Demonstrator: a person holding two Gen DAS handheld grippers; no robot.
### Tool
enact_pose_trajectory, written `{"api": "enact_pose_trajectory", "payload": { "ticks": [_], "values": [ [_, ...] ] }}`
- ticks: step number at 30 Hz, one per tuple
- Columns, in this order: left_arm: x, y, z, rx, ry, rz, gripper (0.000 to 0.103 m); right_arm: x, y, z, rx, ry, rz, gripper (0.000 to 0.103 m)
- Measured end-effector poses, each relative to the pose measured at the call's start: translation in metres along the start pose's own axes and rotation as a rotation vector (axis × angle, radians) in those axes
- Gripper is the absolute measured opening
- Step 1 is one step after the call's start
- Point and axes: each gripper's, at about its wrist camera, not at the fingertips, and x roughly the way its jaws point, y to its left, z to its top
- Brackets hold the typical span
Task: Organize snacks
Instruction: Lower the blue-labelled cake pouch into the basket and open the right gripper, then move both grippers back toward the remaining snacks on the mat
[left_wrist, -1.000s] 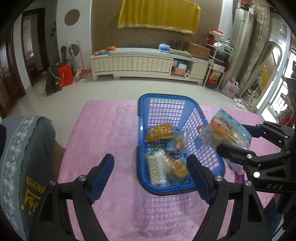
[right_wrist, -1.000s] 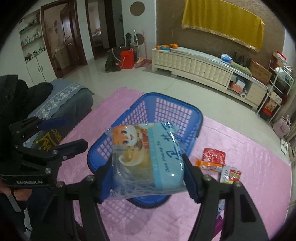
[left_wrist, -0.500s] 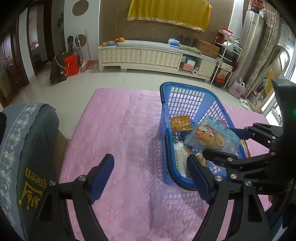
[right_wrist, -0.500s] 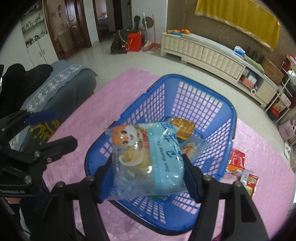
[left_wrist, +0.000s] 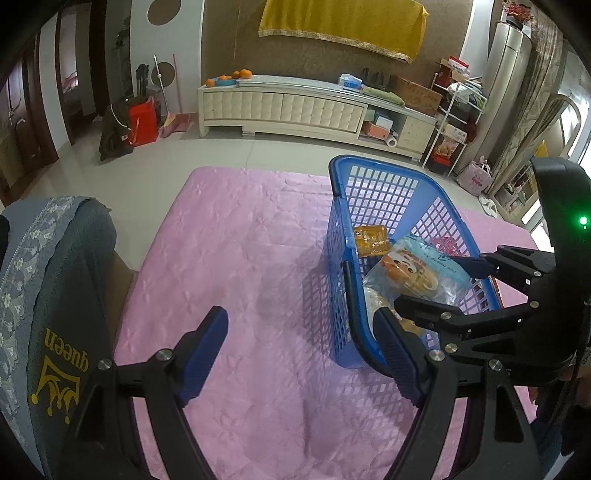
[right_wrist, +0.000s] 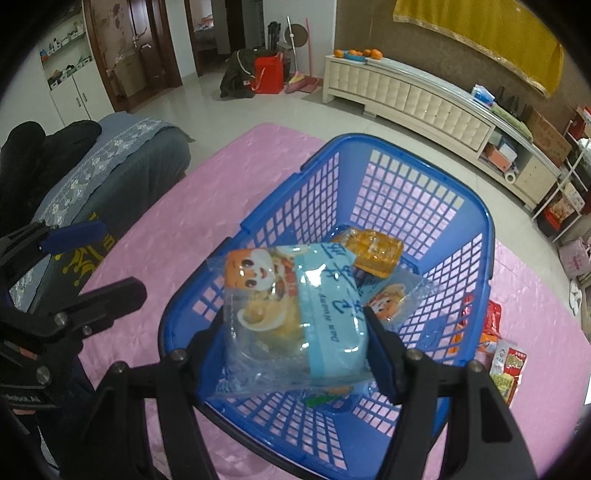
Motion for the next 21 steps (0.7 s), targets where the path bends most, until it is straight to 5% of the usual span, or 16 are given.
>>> {"api": "enact_pose_trajectory", "payload": {
  "ticks": [8,21],
  "values": [
    [-0.004,0.001,-0.001,0.002,-0.005,-0.002,0.079,0.003,-0.004,-0.002,0.018,0.032,0.0,0.075],
    [-0.032,-0.028,-0.005,0.043,-0.04,-0.012,0.079,-0.049,-0.021,-0.019,0.044,-0.043,-0.022,0.079]
  ]
}}
